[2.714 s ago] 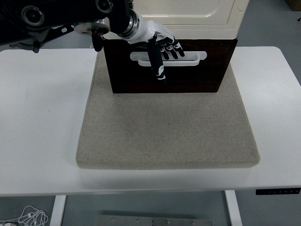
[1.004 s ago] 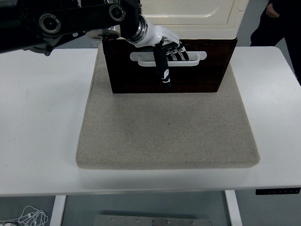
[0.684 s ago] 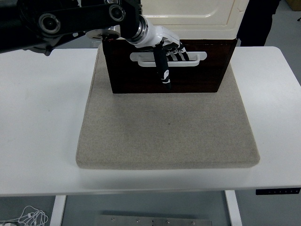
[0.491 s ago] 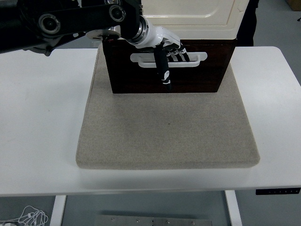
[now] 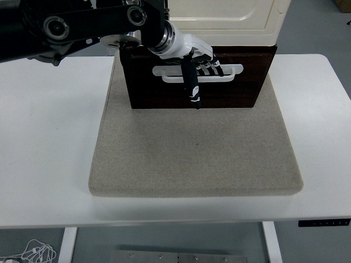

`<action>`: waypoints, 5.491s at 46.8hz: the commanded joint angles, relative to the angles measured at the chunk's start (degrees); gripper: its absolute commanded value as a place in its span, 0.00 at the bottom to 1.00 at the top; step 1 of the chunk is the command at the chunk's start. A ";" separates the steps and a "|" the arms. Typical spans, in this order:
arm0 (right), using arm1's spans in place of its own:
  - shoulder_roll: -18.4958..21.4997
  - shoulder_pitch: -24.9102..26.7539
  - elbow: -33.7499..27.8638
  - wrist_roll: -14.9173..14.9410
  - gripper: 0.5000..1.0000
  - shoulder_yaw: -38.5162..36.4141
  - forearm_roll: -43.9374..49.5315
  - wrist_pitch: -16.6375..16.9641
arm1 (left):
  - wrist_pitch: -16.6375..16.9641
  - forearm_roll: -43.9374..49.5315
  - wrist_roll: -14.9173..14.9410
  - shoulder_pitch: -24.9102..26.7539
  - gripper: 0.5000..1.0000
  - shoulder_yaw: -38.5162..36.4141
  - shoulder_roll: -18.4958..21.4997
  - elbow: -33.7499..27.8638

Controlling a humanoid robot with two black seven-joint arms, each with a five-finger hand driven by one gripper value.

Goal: Open the drawer under the combination cabinet

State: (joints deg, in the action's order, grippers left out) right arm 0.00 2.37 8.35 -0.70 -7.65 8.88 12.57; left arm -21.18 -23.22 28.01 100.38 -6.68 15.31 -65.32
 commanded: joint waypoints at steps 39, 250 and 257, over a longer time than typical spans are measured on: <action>0.00 0.00 0.00 0.00 0.85 0.00 0.00 0.00 | -3.51 0.19 0.03 0.96 1.00 1.32 0.68 -2.53; 0.00 0.00 0.00 0.00 0.85 0.00 0.00 0.00 | 27.78 14.68 -22.47 -11.60 1.00 57.22 8.95 37.99; 0.00 0.00 0.00 0.00 0.85 0.00 0.00 0.00 | 27.51 16.97 -22.73 -18.46 1.00 57.75 8.95 37.99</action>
State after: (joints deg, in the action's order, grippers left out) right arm 0.00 2.36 8.35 -0.70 -7.65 8.88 12.57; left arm 6.43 -7.03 5.54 84.69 50.90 24.26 -27.31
